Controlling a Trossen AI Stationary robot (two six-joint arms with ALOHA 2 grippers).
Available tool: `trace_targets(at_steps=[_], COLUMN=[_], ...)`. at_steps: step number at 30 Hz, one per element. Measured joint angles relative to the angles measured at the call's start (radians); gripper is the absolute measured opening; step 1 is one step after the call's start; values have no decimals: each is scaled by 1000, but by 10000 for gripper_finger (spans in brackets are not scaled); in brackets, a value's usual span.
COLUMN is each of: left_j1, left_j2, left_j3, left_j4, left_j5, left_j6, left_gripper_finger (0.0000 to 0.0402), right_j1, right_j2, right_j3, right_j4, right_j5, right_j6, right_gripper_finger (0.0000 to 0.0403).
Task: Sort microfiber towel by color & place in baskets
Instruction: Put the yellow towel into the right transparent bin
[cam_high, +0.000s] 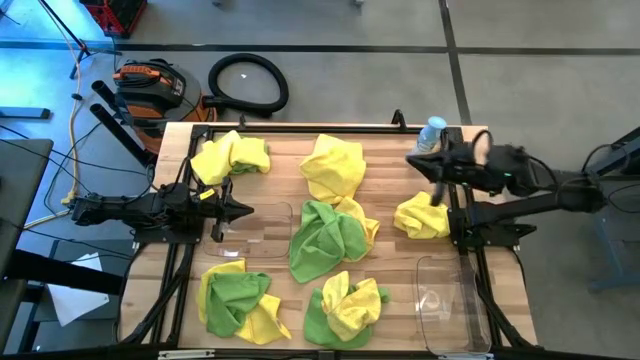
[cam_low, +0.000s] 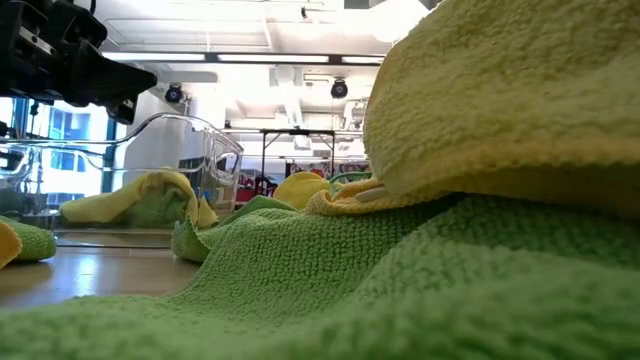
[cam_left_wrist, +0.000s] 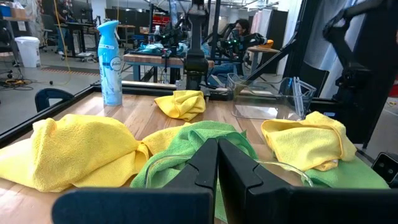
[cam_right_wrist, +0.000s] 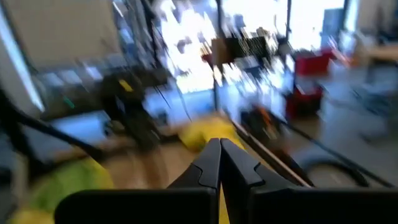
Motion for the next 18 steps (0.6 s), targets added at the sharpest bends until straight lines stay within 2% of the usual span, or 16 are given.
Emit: trace_targets(at_steps=[4, 10, 14, 18], left_j1=[0, 0, 0, 0], left_j2=[0, 0, 0, 0], left_j3=[0, 0, 0, 0], left_j4=[0, 0, 0, 0], left_j5=[0, 0, 0, 0], left_j6=[0, 0, 0, 0], left_gripper_finger=[1, 1, 1, 1], right_j1=[0, 0, -1, -8], right_j2=[213, 455, 563, 629], right_j3=[195, 433, 526, 542], right_j4=[-235, -624, -864, -1070], right_j5=[65, 79, 79, 47], right_j6=[53, 159, 257, 419], right_gripper_finger=[0, 0, 0, 0])
